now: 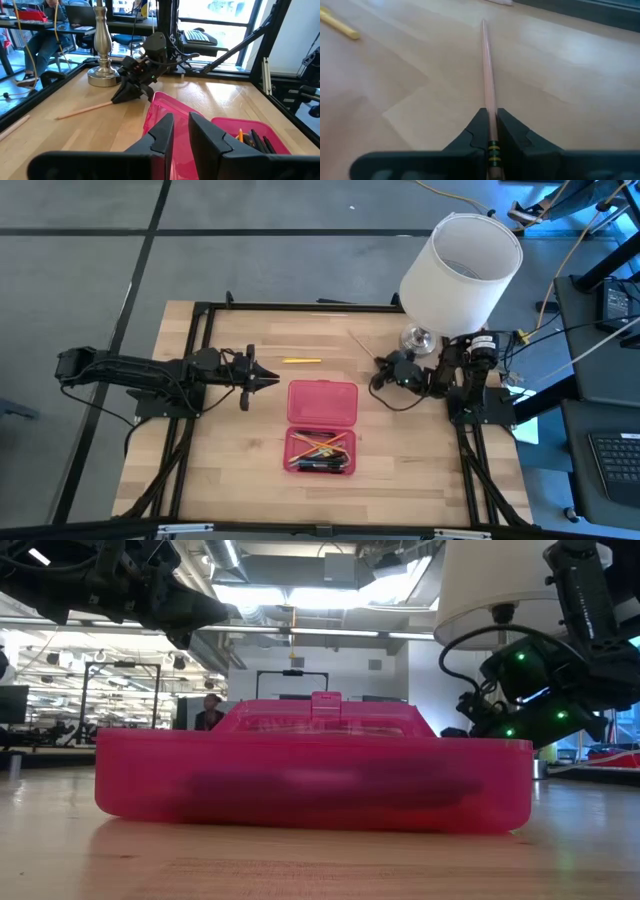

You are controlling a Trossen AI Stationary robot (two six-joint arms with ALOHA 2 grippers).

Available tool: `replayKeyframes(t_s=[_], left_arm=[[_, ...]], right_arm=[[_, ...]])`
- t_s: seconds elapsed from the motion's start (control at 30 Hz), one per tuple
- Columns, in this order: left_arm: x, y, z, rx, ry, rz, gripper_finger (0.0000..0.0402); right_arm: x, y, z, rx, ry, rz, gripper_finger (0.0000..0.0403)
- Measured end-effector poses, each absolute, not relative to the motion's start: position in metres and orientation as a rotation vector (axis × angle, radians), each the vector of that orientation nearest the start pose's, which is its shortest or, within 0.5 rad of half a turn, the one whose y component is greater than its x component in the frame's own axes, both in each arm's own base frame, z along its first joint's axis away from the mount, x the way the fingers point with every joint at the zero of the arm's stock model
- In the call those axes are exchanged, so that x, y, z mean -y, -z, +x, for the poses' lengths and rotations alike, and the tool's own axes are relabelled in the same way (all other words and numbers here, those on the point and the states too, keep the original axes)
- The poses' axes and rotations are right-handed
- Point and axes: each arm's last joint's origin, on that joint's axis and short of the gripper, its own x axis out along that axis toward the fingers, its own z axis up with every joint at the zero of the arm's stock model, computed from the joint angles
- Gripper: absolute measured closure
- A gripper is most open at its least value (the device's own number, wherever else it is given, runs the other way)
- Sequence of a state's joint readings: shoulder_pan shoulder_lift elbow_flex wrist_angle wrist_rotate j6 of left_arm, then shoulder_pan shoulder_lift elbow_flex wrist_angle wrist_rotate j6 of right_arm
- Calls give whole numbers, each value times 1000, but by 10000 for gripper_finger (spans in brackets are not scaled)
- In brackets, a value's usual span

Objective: Pick & place school supplies into a supply box
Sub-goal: Put the brown pencil into the red supply box

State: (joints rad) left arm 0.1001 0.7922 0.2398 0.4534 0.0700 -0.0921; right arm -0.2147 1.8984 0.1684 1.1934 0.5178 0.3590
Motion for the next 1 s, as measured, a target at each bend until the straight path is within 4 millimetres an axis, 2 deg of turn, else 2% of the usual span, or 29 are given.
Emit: replayKeyframes(t_s=[1.0], left_arm=[[-15, -204, 170, -97, -32, -101, 352]], right_arm=[[53, -61, 199, -335, 767, 257, 375]])
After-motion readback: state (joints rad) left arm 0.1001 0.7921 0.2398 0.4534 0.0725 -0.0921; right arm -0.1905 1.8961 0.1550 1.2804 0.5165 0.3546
